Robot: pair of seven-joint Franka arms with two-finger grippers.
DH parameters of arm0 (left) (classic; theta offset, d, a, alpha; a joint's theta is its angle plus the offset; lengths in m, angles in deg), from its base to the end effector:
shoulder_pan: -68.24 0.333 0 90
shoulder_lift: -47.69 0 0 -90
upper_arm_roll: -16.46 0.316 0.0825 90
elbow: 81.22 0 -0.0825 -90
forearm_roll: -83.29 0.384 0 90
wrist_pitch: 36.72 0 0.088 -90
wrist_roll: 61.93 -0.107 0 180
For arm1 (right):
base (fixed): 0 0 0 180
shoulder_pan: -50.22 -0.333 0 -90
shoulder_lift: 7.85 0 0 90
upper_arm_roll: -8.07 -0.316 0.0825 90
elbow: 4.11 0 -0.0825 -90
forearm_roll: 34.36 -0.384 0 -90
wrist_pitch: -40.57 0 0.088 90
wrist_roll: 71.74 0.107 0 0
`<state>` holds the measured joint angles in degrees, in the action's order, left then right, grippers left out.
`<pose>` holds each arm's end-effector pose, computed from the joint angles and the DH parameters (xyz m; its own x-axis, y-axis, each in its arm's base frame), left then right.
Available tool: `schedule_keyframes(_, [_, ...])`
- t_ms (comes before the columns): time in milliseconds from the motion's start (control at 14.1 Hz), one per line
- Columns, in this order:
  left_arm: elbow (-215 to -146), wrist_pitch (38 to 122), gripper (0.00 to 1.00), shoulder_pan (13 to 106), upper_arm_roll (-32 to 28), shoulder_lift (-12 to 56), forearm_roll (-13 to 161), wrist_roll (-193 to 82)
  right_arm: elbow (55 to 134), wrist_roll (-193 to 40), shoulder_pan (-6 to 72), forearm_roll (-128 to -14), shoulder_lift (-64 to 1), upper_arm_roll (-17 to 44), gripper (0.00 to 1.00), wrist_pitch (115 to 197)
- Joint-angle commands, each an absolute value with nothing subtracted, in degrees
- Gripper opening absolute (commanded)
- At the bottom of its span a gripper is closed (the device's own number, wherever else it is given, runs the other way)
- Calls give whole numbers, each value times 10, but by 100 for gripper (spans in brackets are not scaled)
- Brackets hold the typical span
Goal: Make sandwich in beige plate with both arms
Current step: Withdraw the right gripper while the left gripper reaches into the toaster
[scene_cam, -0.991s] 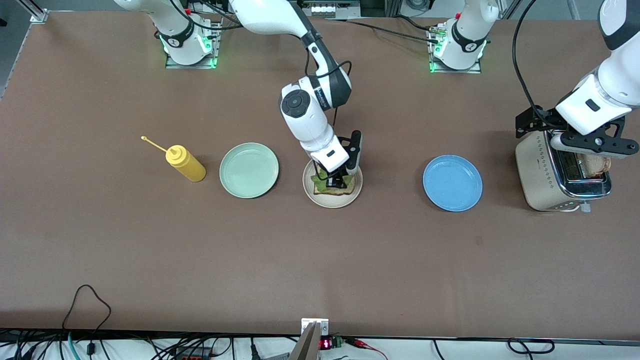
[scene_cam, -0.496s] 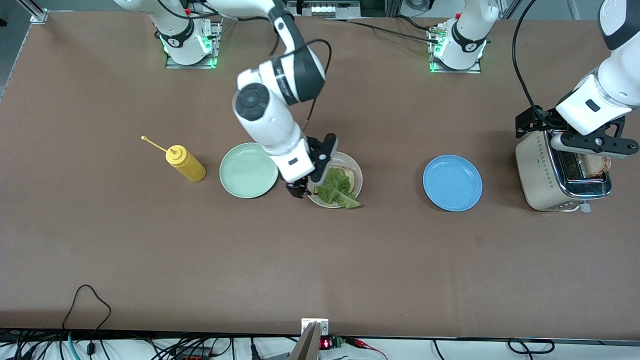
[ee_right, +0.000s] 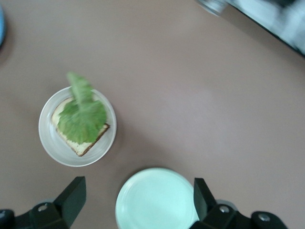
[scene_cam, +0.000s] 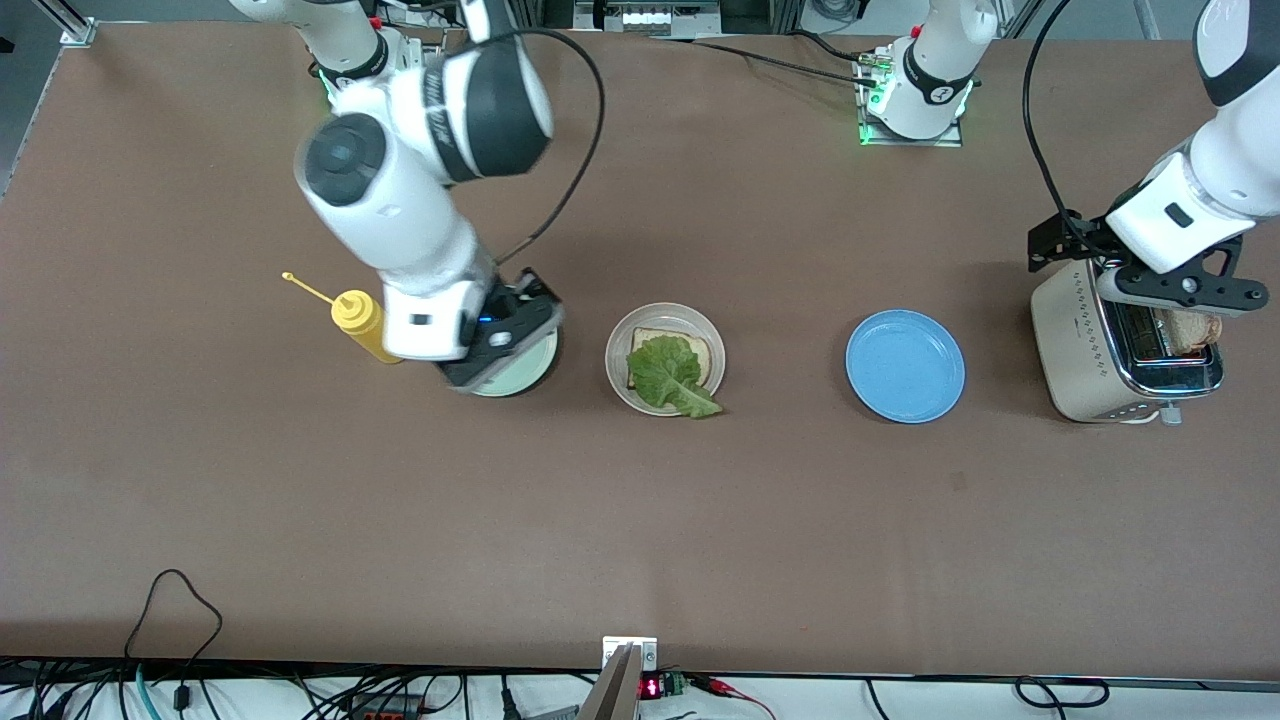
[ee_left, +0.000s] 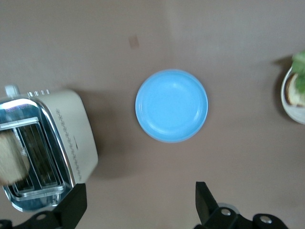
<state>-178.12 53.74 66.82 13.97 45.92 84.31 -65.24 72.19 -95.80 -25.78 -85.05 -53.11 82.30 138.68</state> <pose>0.5549 -0.0357 0.5515 0.9817 -0.1253 -0.1435 -0.1277 -0.9918 -0.0080 0.6092 0.3391 0.4969 0.8558 0.4911 0.1624 0.5066 -0.8592 -0.0714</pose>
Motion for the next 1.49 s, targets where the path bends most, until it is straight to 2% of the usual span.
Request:
schedule_keyframes(0, [-1747,479,100,671,143,435,848,-636,727,-798,-273,-850,-535,874,100,1359])
schedule_keyframes(212, [-1688,441,100,729,159,387,855,-683,733,-775,-265,-831,-535,899,100,1359])
schedule_keyframes(425, [-1674,447,100,788,161,360,880,-731,707,-777,-249,-837,-535,920,100,1365])
schedule_keyframes(850, [-1706,578,99,903,159,295,913,-861,669,-779,-203,-867,-535,915,100,1334])
schedule_keyframes(1062, [-1768,661,93,931,158,295,910,-889,656,-775,-179,-903,-520,853,100,1337])
schedule_keyframes(1133, [-1787,676,84,940,158,295,910,-890,648,-764,-171,-903,-516,834,100,1340])
schedule_keyframes(1204, [-1803,681,69,942,157,295,909,-889,630,-755,-151,-902,-515,810,100,1340])
schedule_keyframes(1275, [-1807,682,59,943,157,295,909,-889,612,-752,-132,-896,-508,783,100,1340])
schedule_keyframes(1345, [-1807,680,44,942,157,295,910,-890,600,-745,-106,-879,-501,749,100,1341])
schedule_keyframes(1416, [-1807,674,24,941,155,295,910,-891,590,-742,-79,-853,-487,701,100,1342])
